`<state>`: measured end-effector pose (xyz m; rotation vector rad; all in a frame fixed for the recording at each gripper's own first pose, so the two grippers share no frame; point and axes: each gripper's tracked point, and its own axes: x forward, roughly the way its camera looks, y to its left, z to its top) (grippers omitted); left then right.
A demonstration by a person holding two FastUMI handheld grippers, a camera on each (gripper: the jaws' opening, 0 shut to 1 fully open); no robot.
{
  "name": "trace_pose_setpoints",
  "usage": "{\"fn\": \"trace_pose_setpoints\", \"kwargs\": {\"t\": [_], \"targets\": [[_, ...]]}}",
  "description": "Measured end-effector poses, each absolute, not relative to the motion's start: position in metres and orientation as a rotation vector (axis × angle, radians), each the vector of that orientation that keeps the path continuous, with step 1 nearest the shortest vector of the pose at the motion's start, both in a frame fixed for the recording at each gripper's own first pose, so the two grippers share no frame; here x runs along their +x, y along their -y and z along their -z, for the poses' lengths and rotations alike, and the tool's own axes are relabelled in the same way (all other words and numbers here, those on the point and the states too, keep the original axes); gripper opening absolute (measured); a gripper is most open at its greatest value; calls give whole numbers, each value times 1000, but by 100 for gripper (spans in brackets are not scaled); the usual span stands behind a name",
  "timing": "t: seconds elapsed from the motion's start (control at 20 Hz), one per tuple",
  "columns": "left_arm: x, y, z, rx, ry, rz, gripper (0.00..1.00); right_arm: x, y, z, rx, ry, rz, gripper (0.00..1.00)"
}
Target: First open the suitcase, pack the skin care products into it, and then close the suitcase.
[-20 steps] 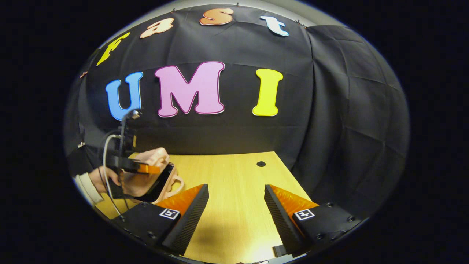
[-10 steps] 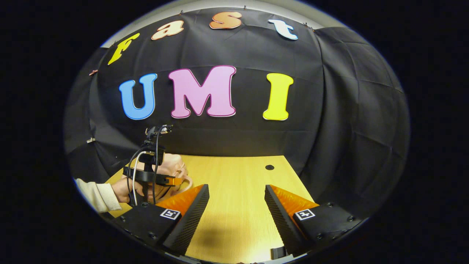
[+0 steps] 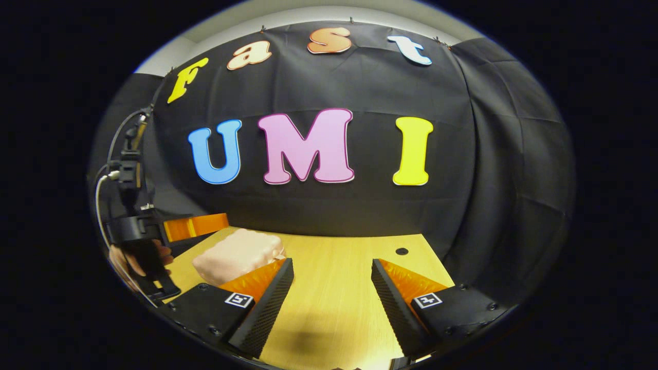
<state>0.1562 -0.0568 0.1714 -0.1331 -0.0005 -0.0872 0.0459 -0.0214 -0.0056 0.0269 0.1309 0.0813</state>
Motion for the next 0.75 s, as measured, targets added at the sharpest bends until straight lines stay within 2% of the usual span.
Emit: {"fn": "trace_pose_setpoints", "kwargs": {"t": [0.25, 0.5, 0.75], "targets": [[77, 61, -159, -100, 21, 34, 96, 29, 21, -9, 11, -79, -100, 96], [67, 49, -154, -24, 39, 16, 96, 37, 9, -1, 55, -106, -81, 96], [62, 19, -145, -66, 33, 6, 96, 44, -16, 10, 69, -127, -52, 96]]}}
